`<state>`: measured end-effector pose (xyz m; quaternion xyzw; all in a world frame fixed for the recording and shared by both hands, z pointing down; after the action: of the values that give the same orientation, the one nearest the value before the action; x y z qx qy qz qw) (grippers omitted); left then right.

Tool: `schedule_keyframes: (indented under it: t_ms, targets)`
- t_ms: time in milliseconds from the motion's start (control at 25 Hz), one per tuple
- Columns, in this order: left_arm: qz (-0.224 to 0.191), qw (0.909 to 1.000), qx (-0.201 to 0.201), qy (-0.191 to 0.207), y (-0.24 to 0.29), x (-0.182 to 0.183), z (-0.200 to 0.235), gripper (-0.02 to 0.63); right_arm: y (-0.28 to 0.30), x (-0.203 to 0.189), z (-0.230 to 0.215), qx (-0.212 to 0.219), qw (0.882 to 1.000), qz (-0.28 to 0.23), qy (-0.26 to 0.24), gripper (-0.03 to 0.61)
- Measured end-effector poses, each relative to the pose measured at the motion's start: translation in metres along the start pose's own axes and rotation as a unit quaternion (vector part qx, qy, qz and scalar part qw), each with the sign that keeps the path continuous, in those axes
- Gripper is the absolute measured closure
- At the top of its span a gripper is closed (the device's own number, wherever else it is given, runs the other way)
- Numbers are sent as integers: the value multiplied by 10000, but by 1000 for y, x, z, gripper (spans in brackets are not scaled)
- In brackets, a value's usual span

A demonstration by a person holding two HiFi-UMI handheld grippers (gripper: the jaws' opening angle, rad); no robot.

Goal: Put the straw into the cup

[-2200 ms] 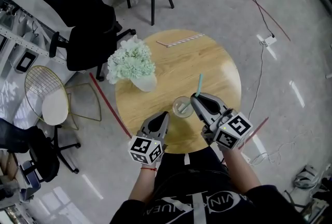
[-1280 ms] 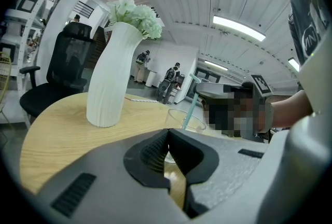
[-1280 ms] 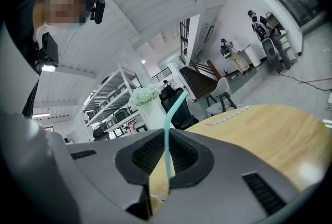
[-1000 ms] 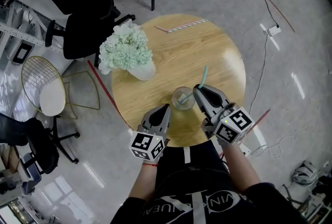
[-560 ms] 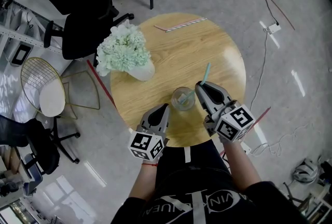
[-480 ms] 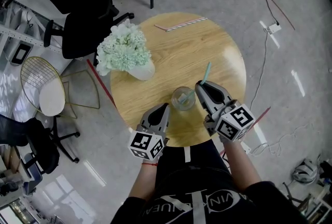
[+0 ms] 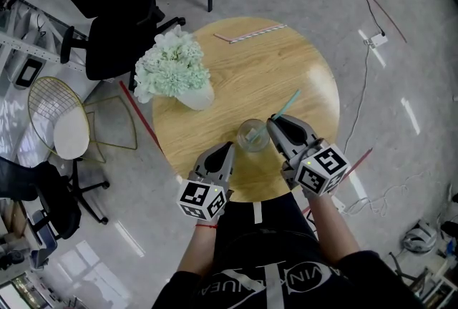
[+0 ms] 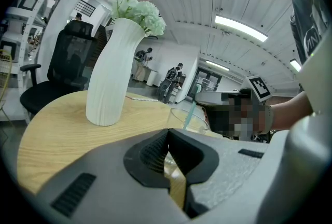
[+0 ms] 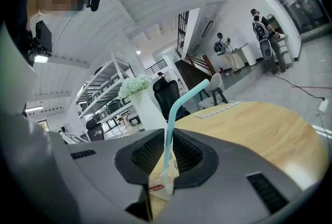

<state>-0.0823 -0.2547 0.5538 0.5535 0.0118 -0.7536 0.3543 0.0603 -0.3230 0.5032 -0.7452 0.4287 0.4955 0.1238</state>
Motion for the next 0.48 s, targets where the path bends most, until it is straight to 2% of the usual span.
schedule_keyframes:
  t_ms: [480]
  targets:
    - [65,10000,-53,-30,-6,-7,-2,607,-5,-18,3,-51,9997,193,154,520]
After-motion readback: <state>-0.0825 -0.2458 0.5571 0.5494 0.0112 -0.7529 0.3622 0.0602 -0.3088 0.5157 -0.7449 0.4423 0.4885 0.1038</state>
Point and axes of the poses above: the fingertips, and each gripper's own axes: y forward along the fingers, z to its left, x out of its top, the point moved 4 cm from there along -y, backward along the fingers
